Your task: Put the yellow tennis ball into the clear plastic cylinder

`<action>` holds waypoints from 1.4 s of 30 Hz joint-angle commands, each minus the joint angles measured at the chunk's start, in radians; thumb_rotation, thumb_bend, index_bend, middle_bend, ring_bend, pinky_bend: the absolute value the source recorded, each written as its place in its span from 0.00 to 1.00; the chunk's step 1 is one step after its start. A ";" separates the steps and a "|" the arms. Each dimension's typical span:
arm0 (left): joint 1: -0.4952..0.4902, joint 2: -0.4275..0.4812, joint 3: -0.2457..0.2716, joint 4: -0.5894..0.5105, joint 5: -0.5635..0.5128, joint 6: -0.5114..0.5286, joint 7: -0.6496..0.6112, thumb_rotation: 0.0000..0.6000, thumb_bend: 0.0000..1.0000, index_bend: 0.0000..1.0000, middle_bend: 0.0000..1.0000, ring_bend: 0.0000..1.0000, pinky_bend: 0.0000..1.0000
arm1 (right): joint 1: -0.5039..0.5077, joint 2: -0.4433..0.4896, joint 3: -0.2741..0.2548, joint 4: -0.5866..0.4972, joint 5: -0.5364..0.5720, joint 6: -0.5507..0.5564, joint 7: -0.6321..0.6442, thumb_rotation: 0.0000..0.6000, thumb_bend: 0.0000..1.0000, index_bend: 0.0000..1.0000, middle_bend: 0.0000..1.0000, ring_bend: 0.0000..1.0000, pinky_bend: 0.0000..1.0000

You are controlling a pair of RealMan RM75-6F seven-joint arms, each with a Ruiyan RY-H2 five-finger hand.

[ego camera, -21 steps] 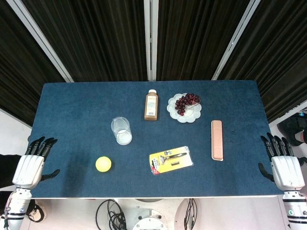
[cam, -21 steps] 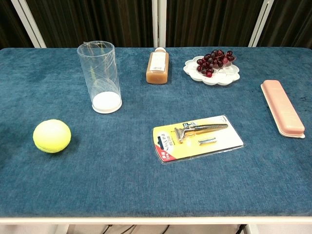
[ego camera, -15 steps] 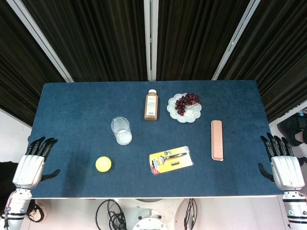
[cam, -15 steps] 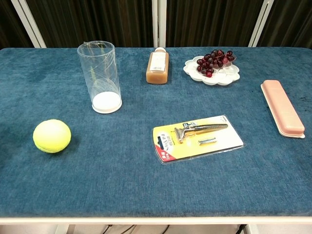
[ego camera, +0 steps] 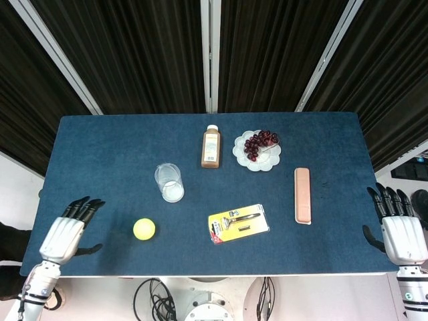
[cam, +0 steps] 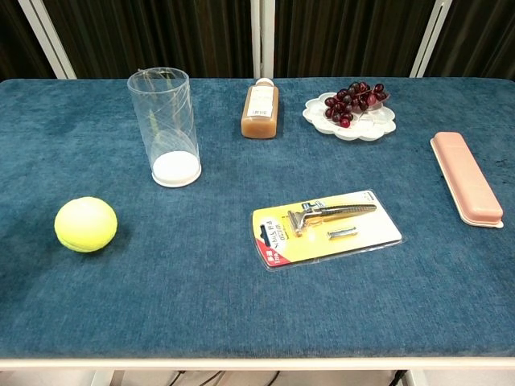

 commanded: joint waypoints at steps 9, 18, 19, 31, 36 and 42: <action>-0.134 -0.159 0.018 0.121 0.066 -0.174 0.014 1.00 0.14 0.14 0.11 0.04 0.17 | -0.010 0.018 0.008 -0.012 0.006 0.023 0.003 1.00 0.28 0.00 0.00 0.00 0.00; -0.177 -0.230 0.030 0.217 0.044 -0.239 -0.006 1.00 0.18 0.14 0.12 0.05 0.23 | -0.015 0.031 0.024 -0.008 0.022 0.037 0.026 1.00 0.28 0.00 0.00 0.00 0.00; -0.183 -0.236 0.030 0.227 0.044 -0.244 -0.002 1.00 0.19 0.14 0.12 0.05 0.25 | -0.016 0.031 0.025 -0.009 0.024 0.039 0.028 1.00 0.28 0.00 0.00 0.00 0.00; -0.206 -0.301 0.017 0.310 0.032 -0.218 -0.036 1.00 0.23 0.33 0.27 0.29 0.58 | -0.020 0.031 0.028 0.004 0.038 0.035 0.046 1.00 0.29 0.00 0.00 0.00 0.00; -0.202 -0.334 0.012 0.363 0.048 -0.164 -0.038 1.00 0.25 0.46 0.46 0.47 0.75 | -0.018 0.032 0.030 0.006 0.040 0.032 0.049 1.00 0.28 0.00 0.00 0.00 0.00; -0.200 -0.335 0.003 0.365 0.053 -0.117 -0.058 1.00 0.26 0.52 0.52 0.55 0.83 | -0.017 0.035 0.030 0.005 0.039 0.031 0.048 1.00 0.29 0.00 0.00 0.00 0.00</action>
